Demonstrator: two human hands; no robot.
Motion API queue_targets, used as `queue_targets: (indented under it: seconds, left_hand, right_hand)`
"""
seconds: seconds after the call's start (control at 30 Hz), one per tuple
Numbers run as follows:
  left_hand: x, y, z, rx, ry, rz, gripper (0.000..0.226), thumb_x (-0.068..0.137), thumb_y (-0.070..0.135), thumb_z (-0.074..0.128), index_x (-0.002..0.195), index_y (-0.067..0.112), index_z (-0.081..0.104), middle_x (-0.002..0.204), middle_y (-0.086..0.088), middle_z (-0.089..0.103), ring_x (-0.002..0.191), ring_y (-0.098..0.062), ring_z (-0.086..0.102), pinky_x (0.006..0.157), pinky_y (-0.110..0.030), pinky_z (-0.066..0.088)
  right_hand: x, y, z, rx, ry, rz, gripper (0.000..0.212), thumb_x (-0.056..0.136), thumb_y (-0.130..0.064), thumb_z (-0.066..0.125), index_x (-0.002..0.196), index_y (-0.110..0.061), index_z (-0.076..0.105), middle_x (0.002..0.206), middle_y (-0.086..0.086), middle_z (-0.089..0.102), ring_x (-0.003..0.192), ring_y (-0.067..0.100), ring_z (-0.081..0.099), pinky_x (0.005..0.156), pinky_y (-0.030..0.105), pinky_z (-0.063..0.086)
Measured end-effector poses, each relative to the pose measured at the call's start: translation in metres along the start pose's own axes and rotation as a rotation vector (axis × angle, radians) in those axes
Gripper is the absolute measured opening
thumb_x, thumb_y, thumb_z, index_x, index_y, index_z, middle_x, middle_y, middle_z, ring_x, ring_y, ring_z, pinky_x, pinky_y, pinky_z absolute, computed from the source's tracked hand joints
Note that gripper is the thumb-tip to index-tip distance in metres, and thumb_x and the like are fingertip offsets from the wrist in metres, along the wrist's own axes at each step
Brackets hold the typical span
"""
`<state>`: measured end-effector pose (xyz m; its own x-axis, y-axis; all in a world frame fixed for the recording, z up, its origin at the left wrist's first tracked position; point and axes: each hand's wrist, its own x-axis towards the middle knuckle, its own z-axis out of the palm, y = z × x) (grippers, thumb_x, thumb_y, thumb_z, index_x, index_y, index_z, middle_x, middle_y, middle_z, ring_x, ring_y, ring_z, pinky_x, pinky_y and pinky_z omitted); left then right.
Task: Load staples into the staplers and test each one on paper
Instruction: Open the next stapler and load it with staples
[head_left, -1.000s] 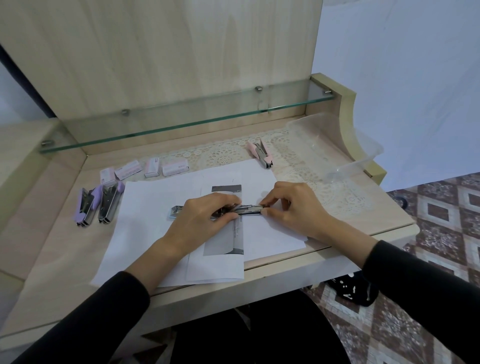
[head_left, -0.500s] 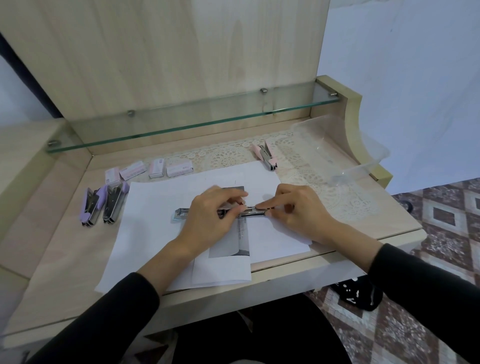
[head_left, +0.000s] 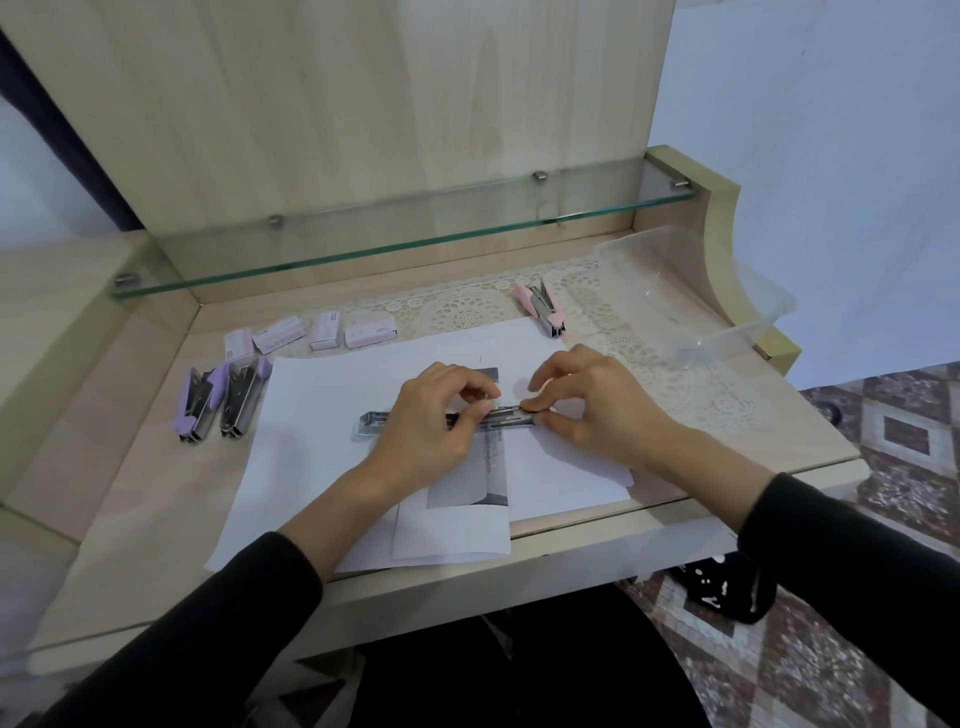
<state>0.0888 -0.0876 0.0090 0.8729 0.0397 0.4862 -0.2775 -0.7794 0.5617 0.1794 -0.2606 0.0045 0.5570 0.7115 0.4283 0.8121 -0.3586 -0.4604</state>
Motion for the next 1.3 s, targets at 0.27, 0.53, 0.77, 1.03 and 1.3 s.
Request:
queue_targets:
  seconds: [0.27,0.53,0.77,1.03,1.3]
  left_hand:
    - [-0.003,-0.002,-0.019,-0.032,0.018,-0.146,0.020,0.070,0.024,0.077,0.088,0.020,0.070,0.077,0.017,0.063,0.082,-0.003,0.059,0.070,-0.017,0.050]
    - [0.002,0.006,-0.010,0.022,-0.007,-0.142,0.010,0.075,0.022,0.074,0.085,0.020,0.074,0.075,0.016,0.063,0.077,0.002,0.058,0.071,-0.007,0.041]
    - [0.004,0.005,-0.016,-0.158,-0.053,-0.277,0.010,0.076,0.009,0.071,0.079,0.019,0.073,0.075,0.006,0.069,0.070,-0.002,0.062,0.070,-0.008,0.046]
    - [0.005,0.000,-0.024,-0.231,-0.098,-0.354,0.017,0.075,0.006,0.071,0.075,0.023,0.070,0.075,0.004,0.069,0.068,-0.006,0.063,0.067,-0.010,0.048]
    - [0.001,0.002,-0.032,-0.127,-0.213,-0.313,0.018,0.072,0.013,0.076,0.083,0.026,0.069,0.080,0.011,0.068,0.078,0.002,0.062,0.068,-0.003,0.043]
  right_hand:
    - [-0.001,-0.002,0.006,0.084,0.064,-0.016,0.010,0.068,-0.002,0.071,0.076,-0.007,0.074,0.068,0.008,0.068,0.059,0.008,0.053,0.061,0.015,0.041]
    - [-0.007,-0.003,0.013,0.087,0.132,-0.030,0.014,0.068,-0.005,0.065,0.078,-0.008,0.075,0.061,0.009,0.060,0.056,0.011,0.050,0.057,0.017,0.039]
    - [-0.002,-0.008,0.008,0.087,-0.015,0.027,0.029,0.077,0.005,0.063,0.094,-0.015,0.074,0.063,-0.011,0.030,0.059,-0.002,0.033,0.052,0.021,0.028]
    - [0.000,-0.012,0.008,0.019,-0.103,0.002,0.042,0.081,0.005,0.054,0.103,-0.026,0.070,0.065,-0.009,0.025,0.059,0.000,0.027,0.050,0.023,0.026]
    - [0.000,-0.020,-0.002,0.088,-0.094,0.151,0.037,0.077,0.002,0.063,0.108,-0.018,0.066,0.077,-0.002,0.054,0.070,0.014,0.053,0.073,0.031,0.047]
